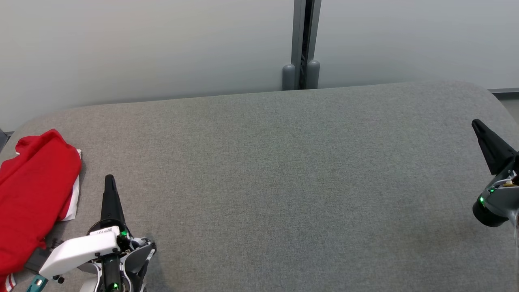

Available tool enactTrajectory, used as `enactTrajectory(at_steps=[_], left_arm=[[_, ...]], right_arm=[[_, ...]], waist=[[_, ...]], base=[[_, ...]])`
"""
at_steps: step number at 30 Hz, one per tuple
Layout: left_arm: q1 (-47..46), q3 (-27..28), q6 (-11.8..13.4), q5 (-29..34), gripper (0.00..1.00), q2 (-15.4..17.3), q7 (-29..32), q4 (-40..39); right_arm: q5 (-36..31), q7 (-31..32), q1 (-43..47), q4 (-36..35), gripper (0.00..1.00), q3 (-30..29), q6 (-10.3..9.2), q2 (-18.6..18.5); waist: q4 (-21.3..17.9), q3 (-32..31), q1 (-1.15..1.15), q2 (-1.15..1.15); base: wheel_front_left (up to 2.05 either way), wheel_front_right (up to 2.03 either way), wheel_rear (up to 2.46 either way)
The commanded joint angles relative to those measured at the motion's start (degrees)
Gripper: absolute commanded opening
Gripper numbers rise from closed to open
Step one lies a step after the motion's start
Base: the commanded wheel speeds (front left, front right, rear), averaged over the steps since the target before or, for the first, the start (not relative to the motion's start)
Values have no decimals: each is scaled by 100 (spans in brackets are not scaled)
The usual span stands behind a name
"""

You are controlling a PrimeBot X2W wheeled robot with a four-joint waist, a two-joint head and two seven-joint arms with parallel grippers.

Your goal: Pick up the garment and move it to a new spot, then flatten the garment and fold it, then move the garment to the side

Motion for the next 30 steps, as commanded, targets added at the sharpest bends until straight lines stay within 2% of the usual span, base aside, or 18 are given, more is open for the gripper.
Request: enactTrajectory(at_steps=[1,30], left_arm=[[-75,8,-30,-27,0,17,-9,2],[-75,8,-30,-27,0,17,-9,2]], right_arm=[[-13,33,-51,-1,0,1,2,-14],[-14,33,-51,-1,0,-1,2,-14]], waist=[[0,0,0,0],[0,0,0,0]], base=[[0,0,0],[0,0,0]])
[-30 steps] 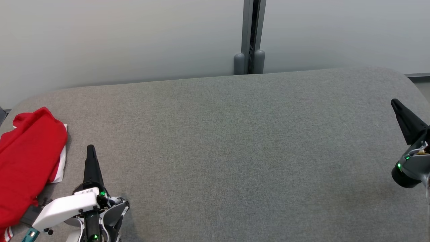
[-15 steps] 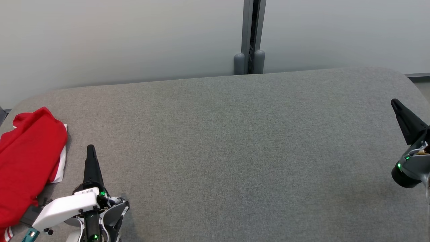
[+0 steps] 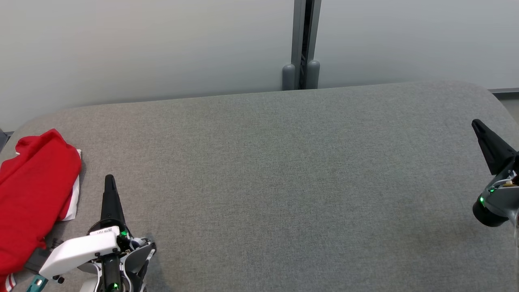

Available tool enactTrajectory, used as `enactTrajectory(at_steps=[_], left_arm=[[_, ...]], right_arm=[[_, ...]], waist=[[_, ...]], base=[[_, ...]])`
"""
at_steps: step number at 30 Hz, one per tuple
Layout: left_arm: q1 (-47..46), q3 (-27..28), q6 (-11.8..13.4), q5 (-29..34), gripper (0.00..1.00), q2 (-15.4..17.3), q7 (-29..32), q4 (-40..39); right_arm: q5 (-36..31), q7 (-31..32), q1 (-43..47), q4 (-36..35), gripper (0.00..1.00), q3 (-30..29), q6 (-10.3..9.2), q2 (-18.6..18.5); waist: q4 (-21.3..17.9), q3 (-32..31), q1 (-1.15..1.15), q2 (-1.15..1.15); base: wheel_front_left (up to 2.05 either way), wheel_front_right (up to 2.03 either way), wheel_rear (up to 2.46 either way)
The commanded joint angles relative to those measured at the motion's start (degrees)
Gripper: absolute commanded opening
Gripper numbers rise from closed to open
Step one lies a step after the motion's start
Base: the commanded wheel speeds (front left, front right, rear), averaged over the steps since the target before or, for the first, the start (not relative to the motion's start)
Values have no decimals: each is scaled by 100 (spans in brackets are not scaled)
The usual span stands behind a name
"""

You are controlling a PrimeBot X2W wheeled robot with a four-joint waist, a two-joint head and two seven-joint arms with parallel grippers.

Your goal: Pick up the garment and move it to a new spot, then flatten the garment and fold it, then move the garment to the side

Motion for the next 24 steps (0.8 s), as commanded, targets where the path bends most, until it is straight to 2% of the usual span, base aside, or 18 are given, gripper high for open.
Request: enactTrajectory(at_steps=[1,17,18,24], left_arm=[[-75,8,-30,-27,0,17,-9,2],[-75,8,-30,-27,0,17,-9,2],[7,-1,1,2,100,0,0,15],[10,-33,-16,36,100,-15,3,94]], right_arm=[[-14,33,-51,-1,0,-1,2,-14],[-14,33,-51,-1,0,0,2,-14],[-1,-7,15,6,100,-2,1,8],[-70,-228,230,-140,100,55,0,115]], waist=[[0,0,0,0],[0,0,0,0],[0,0,0,0],[-1,2,0,0]], base=[[0,0,0],[0,0,0],[0,0,0],[0,0,0]])
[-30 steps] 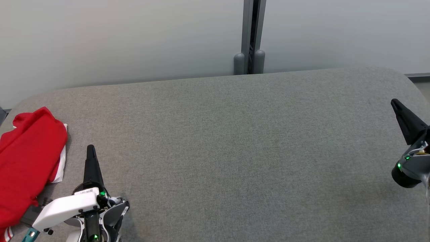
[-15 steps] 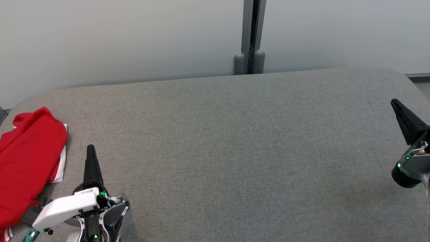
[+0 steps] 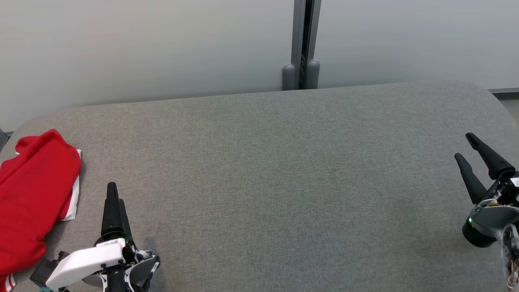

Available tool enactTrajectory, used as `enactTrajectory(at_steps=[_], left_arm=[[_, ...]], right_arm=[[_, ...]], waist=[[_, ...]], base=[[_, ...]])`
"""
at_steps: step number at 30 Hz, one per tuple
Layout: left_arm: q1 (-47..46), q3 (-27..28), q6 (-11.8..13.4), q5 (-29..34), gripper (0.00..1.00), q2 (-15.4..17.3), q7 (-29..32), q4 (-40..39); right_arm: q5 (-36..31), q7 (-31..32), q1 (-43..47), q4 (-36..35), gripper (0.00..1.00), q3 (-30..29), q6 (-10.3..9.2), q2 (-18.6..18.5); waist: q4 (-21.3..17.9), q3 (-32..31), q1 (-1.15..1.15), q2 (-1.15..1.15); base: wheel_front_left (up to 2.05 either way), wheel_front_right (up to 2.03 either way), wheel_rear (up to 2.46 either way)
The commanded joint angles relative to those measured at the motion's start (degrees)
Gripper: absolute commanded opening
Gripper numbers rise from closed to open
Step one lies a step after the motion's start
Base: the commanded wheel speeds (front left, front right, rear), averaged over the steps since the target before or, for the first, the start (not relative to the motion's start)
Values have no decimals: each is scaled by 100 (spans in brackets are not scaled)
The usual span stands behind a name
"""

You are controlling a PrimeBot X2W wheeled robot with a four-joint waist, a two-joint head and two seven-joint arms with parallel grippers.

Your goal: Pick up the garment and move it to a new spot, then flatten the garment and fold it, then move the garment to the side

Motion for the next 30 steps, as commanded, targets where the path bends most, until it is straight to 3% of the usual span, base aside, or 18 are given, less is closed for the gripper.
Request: enactTrajectory(at_steps=[1,10,30], left_arm=[[-231,0,-22,31,100,24,2,-111],[-430,38,-65,539,100,78,0,-148],[-651,81,-128,2907,100,167,-1,-458]], right_arm=[[-63,-142,-157,-239,100,52,7,-84],[-765,-809,65,-743,100,394,8,-130],[-3293,-1790,443,-1998,100,965,8,-193]], waist=[[0,2,0,0],[-8,11,0,0],[-31,45,0,0]], base=[[0,0,0],[0,0,0],[0,0,0]])
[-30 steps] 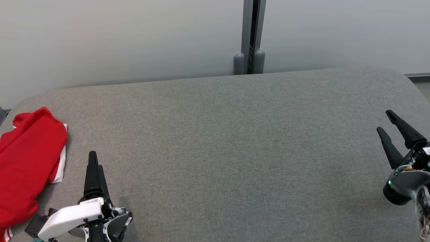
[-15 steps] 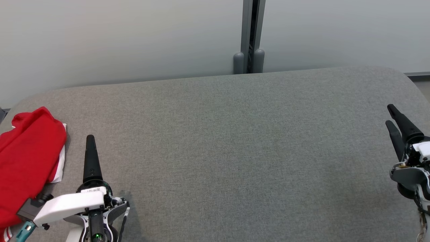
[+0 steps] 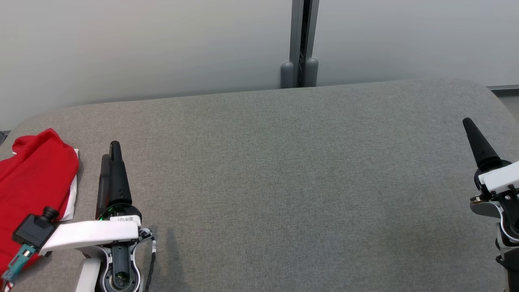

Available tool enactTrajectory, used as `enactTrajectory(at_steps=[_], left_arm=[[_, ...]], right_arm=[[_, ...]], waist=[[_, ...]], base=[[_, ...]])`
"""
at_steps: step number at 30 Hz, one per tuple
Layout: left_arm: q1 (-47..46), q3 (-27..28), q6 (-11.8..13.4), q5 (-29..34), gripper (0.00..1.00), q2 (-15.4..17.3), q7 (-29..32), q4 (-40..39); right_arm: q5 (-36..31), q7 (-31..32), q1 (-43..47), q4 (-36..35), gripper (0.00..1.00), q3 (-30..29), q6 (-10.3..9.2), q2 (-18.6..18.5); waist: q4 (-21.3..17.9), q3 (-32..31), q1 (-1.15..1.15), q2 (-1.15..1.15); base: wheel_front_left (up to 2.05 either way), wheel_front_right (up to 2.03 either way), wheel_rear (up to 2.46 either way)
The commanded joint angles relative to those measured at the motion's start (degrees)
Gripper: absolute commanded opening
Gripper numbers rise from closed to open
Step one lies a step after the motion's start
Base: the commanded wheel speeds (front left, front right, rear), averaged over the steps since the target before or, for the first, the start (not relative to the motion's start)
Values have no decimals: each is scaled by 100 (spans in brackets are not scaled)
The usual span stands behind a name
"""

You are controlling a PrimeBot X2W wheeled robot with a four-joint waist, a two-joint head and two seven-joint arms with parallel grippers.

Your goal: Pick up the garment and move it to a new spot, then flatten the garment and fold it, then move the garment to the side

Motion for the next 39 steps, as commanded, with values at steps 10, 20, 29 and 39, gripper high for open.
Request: enactTrajectory(at_steps=[10,20,29,39], left_arm=[[-234,15,6,1253,100,117,-2,-176],[-222,-11,83,2209,100,205,-3,-109],[-242,-66,148,2909,100,300,71,130],[-247,-40,212,3383,100,342,166,244]], right_arm=[[-1190,-491,92,-589,100,340,9,-133],[-2131,-890,296,-923,100,658,9,-90],[-2809,-1221,510,-1114,100,864,10,-48],[-3369,-1526,683,-1191,100,974,10,53]], waist=[[-21,2,0,0],[-40,-14,0,0],[-38,-33,0,0],[-58,-30,0,0]], base=[[0,0,0],[0,0,0],[0,0,0],[0,0,0]])
